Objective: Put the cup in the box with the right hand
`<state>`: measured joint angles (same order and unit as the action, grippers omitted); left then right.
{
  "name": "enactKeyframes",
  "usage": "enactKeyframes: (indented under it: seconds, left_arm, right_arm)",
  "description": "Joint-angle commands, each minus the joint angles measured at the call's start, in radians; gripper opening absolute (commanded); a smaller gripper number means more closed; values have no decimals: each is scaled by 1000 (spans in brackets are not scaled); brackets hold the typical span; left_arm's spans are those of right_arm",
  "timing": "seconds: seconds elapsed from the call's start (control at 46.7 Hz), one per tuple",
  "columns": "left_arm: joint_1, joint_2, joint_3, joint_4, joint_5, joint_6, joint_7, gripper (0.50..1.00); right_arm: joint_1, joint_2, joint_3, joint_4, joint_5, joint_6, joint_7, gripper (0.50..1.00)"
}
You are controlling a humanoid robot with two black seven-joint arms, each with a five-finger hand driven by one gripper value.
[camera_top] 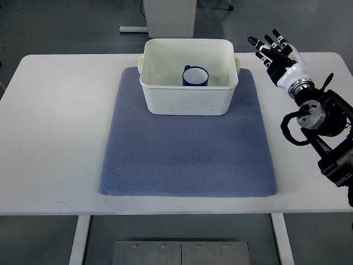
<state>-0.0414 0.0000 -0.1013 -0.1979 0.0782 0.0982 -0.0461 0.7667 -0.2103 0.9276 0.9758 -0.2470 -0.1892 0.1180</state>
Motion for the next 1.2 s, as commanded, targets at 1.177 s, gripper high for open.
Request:
enactKeyframes:
  seconds: [1.177]
  left_arm:
    - [0,0,0,0,0,0,0,1000]
  right_arm:
    - [-67,55,105,-293,66,172,35,1000]
